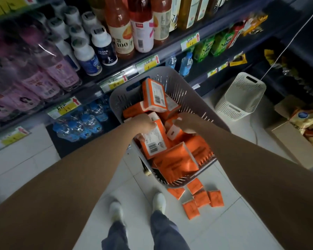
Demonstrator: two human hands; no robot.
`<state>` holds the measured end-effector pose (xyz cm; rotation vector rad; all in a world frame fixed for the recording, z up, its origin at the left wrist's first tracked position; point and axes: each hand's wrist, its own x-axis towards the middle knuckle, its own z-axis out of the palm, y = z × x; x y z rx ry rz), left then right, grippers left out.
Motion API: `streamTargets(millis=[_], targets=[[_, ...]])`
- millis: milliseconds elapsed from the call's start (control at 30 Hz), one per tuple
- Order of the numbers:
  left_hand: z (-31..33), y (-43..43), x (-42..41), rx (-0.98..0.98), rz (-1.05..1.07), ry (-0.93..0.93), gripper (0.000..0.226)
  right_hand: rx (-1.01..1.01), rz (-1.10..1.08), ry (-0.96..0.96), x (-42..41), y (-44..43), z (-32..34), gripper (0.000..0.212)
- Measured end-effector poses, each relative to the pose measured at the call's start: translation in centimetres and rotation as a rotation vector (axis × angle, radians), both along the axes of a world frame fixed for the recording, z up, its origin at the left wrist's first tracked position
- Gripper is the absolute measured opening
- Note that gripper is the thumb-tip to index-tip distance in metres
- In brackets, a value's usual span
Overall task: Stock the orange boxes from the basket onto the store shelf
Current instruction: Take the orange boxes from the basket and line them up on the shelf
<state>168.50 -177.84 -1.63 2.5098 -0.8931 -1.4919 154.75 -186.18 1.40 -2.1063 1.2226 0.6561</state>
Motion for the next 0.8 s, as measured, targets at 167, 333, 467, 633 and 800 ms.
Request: streamTargets(millis=[167, 333, 467, 633, 800], targets=[[-0.3, 0.1, -0.2, 0.025, 0.153, 0.135, 0.057, 0.024, -0.079, -0.014, 0.1, -0.2, 0.0, 0.048], [1.6, -0.1, -0.4, -0.093, 0.273, 0.178, 0.075, 0.029, -0.240, -0.010, 0.0, -0.3, 1.6, 0.056], [3.9, 0.0, -0.1, -0.179, 0.048, -0.047, 0.050, 0.008, -0.135, 0.005, -0.2, -0.4, 4.0, 0.038], [9.4, 0.7, 0.9, -0.261, -0.003, -0.068, 0.046, -0.133, -0.082, -0.060, 0.6, 0.1, 8.8, 0.036], [16.0, 2.2, 2.3, -0.411, -0.033, -0.120, 0.059, -0.240, -0.065, -0.121, 2.0, 1.6, 14.5, 0.036]])
